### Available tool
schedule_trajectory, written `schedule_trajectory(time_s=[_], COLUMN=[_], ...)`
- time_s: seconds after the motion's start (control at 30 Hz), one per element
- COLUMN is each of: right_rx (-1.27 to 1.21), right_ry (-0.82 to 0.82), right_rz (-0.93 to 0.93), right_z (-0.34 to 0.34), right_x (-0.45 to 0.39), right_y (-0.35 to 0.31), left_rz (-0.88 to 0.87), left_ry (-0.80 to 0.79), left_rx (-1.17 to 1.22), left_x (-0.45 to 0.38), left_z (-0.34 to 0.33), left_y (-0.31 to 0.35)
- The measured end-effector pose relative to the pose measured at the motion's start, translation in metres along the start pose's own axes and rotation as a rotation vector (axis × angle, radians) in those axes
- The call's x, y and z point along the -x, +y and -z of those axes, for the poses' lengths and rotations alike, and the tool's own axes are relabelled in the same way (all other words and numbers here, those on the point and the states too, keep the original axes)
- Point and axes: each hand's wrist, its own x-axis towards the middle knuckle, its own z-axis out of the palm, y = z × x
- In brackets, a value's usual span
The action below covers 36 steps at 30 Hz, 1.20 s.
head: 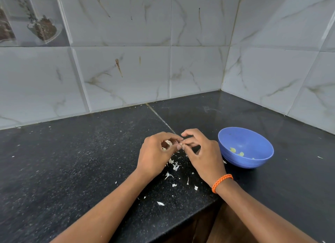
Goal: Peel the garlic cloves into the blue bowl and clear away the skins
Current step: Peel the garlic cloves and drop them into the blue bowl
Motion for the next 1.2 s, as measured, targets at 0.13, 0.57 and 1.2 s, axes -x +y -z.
schedule_trajectory(time_s=[0.13, 0.57, 1.2], right_rx=[-0.009, -0.010, 0.097], right_ry=[0.014, 0.081, 0.131], right_rz=[-0.003, 0.009, 0.012], right_z=[-0.001, -0.006, -0.006], right_x=[0.000, 0.000, 0.001], right_y=[-0.003, -0.002, -0.012], left_rz=[0.027, 0.066, 0.090], left_ry=[0.049, 0.060, 0.056], left_rx=[-0.006, -0.003, 0.113], left_x=[0.000, 0.001, 0.002], left_z=[-0.001, -0.008, -0.006], left_y=[0.001, 0.000, 0.008])
